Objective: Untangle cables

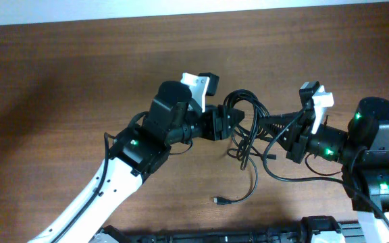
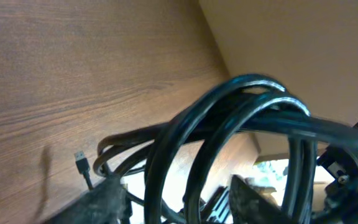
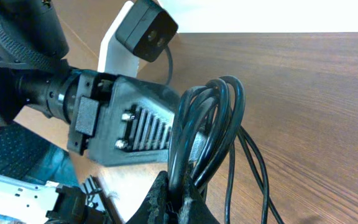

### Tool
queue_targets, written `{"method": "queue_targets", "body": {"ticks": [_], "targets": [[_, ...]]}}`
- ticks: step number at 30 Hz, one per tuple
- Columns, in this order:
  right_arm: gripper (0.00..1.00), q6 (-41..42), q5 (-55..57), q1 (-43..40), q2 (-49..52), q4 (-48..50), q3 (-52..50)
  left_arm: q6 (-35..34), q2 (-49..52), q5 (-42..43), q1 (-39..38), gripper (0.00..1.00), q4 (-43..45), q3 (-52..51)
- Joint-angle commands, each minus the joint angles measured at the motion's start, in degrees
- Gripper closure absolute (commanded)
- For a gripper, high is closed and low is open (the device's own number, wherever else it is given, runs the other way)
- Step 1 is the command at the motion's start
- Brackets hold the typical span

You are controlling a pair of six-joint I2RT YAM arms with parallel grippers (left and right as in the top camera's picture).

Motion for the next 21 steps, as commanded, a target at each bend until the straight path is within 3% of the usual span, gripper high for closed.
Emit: {"method": "queue_targets", "body": {"ticks": [1, 7, 12, 15, 16, 17, 21], "targets": [[0.96, -0.3, -2.9, 0.0, -0.3, 0.5, 0.8, -0.5, 0.5, -0.6, -0.3, 0.65, 0.4, 0.7], [0.96, -1.6, -4.2, 0.0, -0.3, 0.4, 0.8, -0.5, 0.5, -0.6, -0.3, 0.98, 1.0, 0.7], [0.96, -5.0, 0.2, 0.0, -0.3, -2.7, 0.8, 5.3, 0.5, -3.7, -0.2, 1.0, 1.0, 0.7], [0.37, -5.0, 8.2, 0.0, -0.2, -6.6, 0.8, 14.5, 0.5, -6.7, -0.2, 1.0, -1.0, 0.7], [0.28, -5.0, 10.6, 0.0, -0.2, -7.7, 0.8, 16.7, 0.5, -7.5, -0.2, 1.0, -1.6, 0.7], [0.23, -5.0, 12.9, 0.0, -0.2, -8.5, 0.8, 21.4, 0.5, -7.6, -0.2, 1.0, -2.5, 0.7], [0.2, -5.4, 13.1, 0.0, -0.2, -8.6, 0.8, 24.8, 0.5, -7.6, -0.5, 1.0, -3.5, 0.7]]}}
